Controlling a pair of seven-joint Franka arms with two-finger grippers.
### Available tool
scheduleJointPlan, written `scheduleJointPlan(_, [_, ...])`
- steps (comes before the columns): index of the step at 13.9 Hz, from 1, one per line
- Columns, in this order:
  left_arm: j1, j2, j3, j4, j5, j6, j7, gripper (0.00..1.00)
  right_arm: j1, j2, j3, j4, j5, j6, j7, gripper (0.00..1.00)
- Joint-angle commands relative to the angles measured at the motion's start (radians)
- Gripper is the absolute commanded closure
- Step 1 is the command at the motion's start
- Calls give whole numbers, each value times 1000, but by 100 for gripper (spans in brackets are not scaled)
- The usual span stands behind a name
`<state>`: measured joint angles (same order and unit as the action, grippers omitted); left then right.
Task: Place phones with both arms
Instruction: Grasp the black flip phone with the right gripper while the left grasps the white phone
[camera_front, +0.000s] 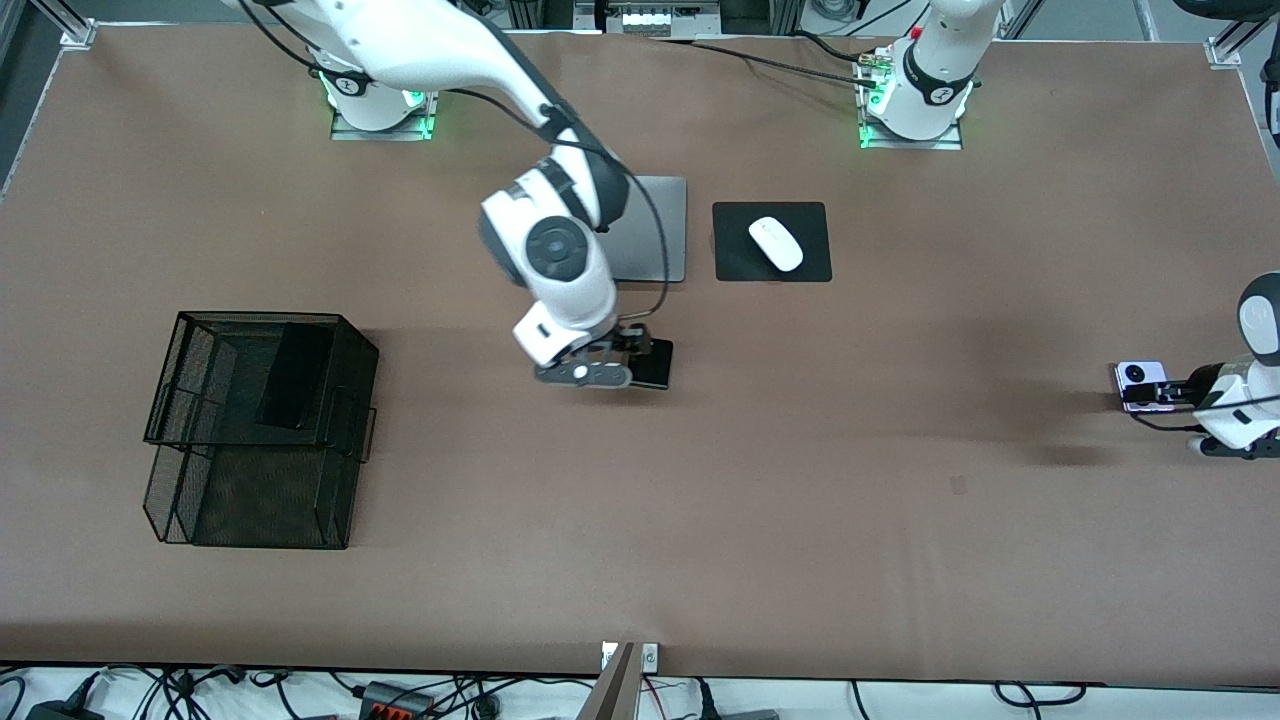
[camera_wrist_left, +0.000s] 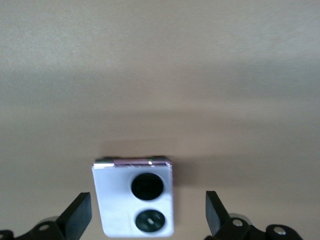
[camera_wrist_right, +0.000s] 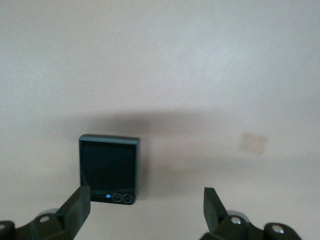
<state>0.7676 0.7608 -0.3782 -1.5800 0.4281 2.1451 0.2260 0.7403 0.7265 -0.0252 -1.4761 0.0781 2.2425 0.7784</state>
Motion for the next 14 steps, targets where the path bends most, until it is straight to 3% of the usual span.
scheduleJointPlan(1, [64, -12, -16, -106, 21, 174, 82, 0, 51, 60, -13, 20, 3, 66, 90, 0])
scheduleJointPlan(5, [81, 8, -16, -118, 21, 197, 101, 0, 85, 112, -12, 26, 6, 108, 130, 0])
scheduleJointPlan(8, [84, 14, -16, -127, 20, 197, 99, 0, 111, 163, -13, 92, 5, 106, 188, 0])
scheduleJointPlan(12, [82, 9, -16, -120, 21, 190, 123, 67, 111, 185, -15, 115, 5, 109, 188, 0])
scheduleJointPlan(14, [81, 0, -24, -114, 20, 179, 164, 76, 111, 189, -16, 123, 3, 115, 180, 0])
